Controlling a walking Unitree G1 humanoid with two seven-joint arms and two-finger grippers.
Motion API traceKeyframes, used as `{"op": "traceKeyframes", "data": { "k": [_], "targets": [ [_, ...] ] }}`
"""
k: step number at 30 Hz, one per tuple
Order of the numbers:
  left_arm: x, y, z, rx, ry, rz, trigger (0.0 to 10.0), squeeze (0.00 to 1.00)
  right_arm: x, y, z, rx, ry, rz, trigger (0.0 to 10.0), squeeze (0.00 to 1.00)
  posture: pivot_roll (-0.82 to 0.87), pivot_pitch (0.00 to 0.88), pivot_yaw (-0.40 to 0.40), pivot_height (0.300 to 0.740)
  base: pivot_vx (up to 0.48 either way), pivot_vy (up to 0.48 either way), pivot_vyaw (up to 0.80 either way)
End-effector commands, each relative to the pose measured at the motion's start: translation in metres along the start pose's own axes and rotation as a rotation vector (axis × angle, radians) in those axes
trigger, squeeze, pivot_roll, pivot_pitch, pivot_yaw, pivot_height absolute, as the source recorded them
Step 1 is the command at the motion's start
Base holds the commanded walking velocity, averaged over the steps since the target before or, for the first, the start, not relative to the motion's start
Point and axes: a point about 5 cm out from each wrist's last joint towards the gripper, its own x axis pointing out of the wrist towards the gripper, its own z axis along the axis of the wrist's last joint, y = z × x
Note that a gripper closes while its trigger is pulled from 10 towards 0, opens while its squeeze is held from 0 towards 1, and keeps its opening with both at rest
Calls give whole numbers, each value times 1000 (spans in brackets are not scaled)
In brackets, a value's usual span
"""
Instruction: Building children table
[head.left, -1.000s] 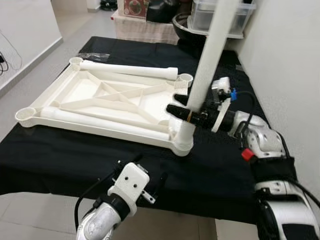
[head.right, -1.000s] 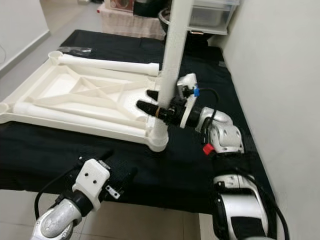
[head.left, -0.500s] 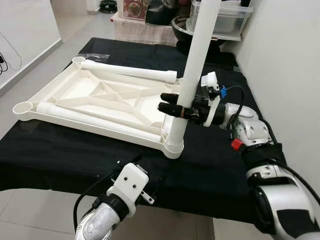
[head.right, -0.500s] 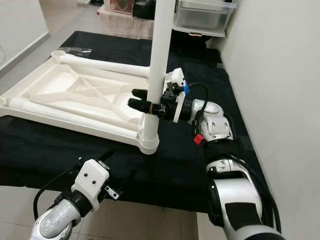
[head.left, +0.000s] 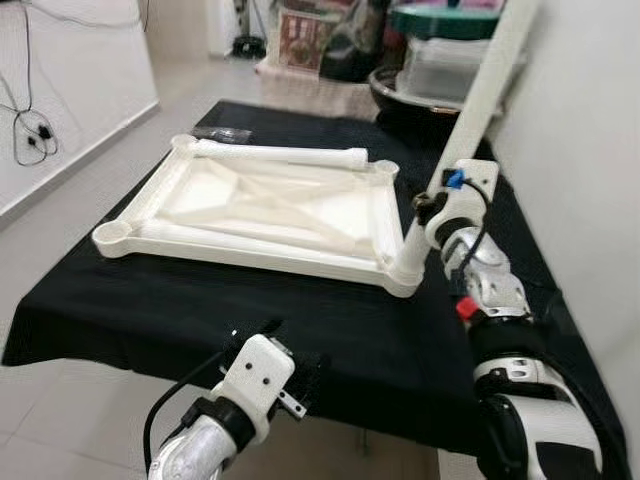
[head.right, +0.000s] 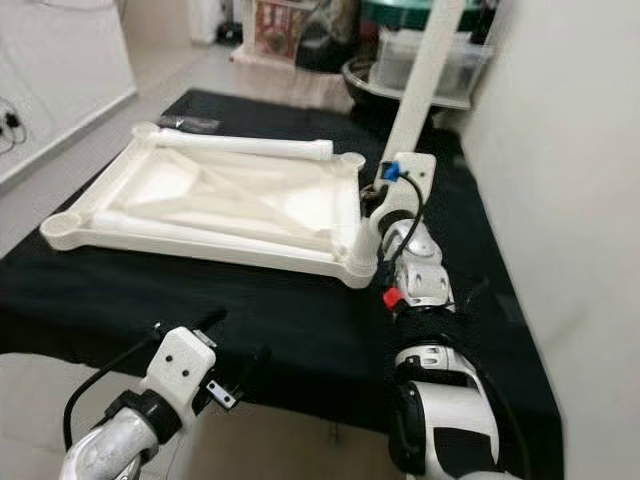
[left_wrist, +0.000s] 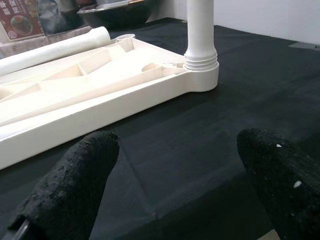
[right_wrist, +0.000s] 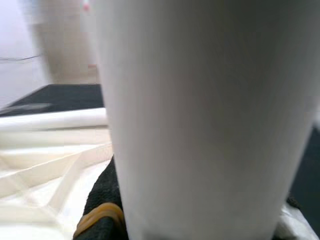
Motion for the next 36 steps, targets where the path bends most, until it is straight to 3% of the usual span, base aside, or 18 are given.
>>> {"op": "traceKeyframes", "data": {
  "k": [1, 8, 9, 10, 11, 14, 15, 16, 17, 18, 19, 21, 24, 26, 28, 30, 33, 36],
  "targets": [
    [1, -2, -3, -8, 7, -8, 10000, 0, -14, -19, -24, -6, 105, -223, 0, 0, 119, 79, -103, 740, 0, 0, 0],
    [0, -2, -2, -8, 8, -5, 10000, 0, -24, 12, -28, 77, 126, -238, 0, 0, 123, 82, -105, 740, 0, 0, 0],
    [0, -2, -2, -8, 8, -5, 10000, 0, -23, 21, -27, 107, 116, -201, 10000, 0, 123, 82, -105, 740, 0, 0, 0],
    [0, -2, -2, -8, 8, -5, 10000, 0, -23, 21, -27, 107, 116, -201, 10000, 0, 123, 82, -105, 740, 0, 0, 0],
    [0, -2, -2, -9, 8, -6, 10000, 0, -22, 29, -21, 126, 65, -135, 10000, 1000, 121, 80, -104, 740, 0, 0, 0],
    [0, -2, -3, -10, 9, -7, 10000, 0, -19, 33, -16, 158, 28, -73, 10000, 1000, 119, 80, -104, 740, 0, 0, 0],
    [0, -2, -3, -12, 9, -8, 10000, 0, -15, 31, -9, 166, -29, 0, 10000, 565, 118, 79, -105, 740, 0, 0, 0],
    [0, -2, -3, -12, 9, -8, 10000, 0, -15, 31, -9, 166, -29, 0, 10000, 565, 118, 79, -105, 740, 0, 0, 0],
    [0, -2, -3, -13, 9, -8, 10000, 0, -10, 28, -1, 156, -86, 125, 10000, 0, 118, 77, -104, 740, 0, 0, 0],
    [0, -2, -3, -13, 9, -8, 10000, 0, -10, 28, -1, 156, -86, 125, 10000, 0, 118, 77, -104, 740, 0, 0, 0],
    [0, -3, -3, -15, 9, -10, 10000, 0, -9, 17, 12, 153, -143, 381, 10000, 0, 115, 72, -105, 740, 0, 0, 0],
    [0, -3, -3, -15, 9, -10, 10000, 0, -9, 17, 12, 153, -143, 381, 10000, 0, 115, 72, -105, 740, 0, 0, 0],
    [1, -4, -3, -15, 9, -12, 10000, 0, -11, 10, 20, 183, -104, 610, 10000, 0, 117, 64, -103, 740, 0, 0, 0],
    [1, -4, -3, -15, 9, -12, 10000, 0, -11, 10, 20, 183, -104, 610, 10000, 0, 117, 64, -103, 740, 0, 0, 0],
    [0, -5, -4, -15, 9, -14, 10000, 0, -19, 9, 23, 169, -7, 953, 10000, 0, 121, 56, -106, 740, 0, 0, 0],
    [0, -5, -4, -15, 9, -14, 10000, 0, -21, 10, 22, 163, 13, 1010, 10000, 0, 121, 56, -106, 740, 0, 0, 0],
    [-1, -6, -4, -15, 9, -14, 10000, 0, -35, 12, 14, 96, 124, 1306, 10000, 0, 127, 51, -112, 740, 0, 0, 0],
    [-1, -6, -4, -14, 9, -14, 10000, 0, -40, 14, 12, 93, 180, 1437, 10000, 0, 130, 50, -114, 740, 0, 0, 0]
  ]
}}
